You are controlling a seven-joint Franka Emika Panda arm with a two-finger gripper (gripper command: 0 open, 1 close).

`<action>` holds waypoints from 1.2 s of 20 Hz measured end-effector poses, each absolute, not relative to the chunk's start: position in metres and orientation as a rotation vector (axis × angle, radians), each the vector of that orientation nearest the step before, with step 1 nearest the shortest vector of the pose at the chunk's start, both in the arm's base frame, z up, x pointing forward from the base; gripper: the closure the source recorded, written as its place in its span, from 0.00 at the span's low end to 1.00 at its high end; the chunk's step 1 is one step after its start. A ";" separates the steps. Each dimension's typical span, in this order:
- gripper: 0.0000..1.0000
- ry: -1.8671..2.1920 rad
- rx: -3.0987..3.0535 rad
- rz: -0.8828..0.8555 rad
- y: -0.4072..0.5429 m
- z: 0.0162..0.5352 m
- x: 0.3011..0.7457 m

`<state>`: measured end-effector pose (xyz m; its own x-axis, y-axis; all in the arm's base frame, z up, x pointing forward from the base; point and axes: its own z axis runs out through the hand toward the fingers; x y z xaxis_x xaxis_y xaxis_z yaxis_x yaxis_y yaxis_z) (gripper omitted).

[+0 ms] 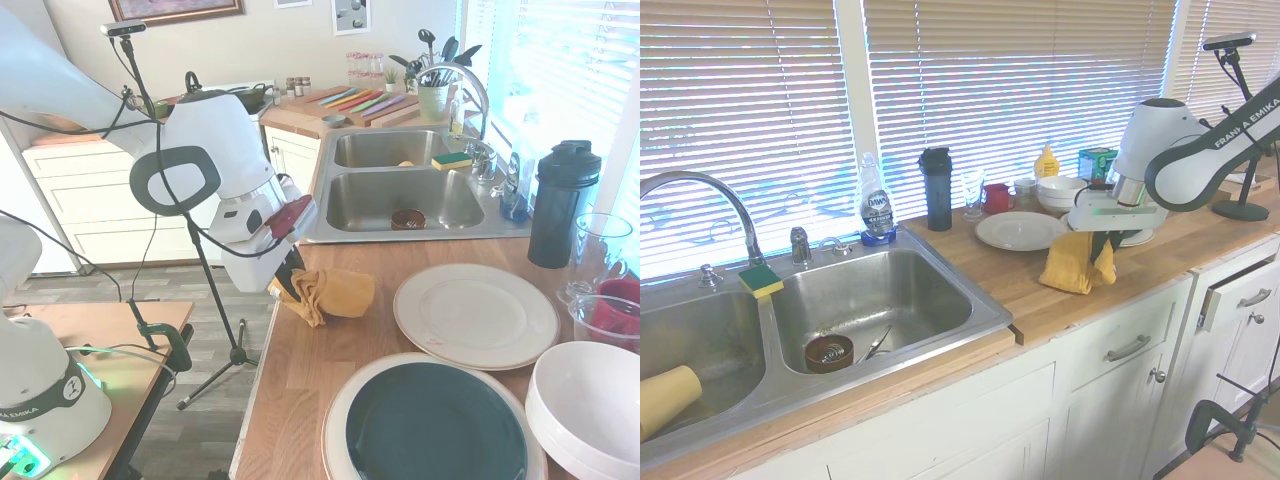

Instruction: Wipe the white plate in clockwise motion

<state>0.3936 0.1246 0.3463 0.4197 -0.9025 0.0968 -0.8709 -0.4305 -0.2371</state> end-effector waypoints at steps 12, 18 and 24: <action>0.00 1.564 -2.523 -0.277 0.114 0.337 0.391; 0.00 1.567 -2.526 -0.274 0.113 0.335 0.391; 0.00 1.546 -2.546 -0.283 0.113 0.335 0.391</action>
<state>0.3909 0.1135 0.3346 0.4512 -0.8885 0.0830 -0.8605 -0.4579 -0.2235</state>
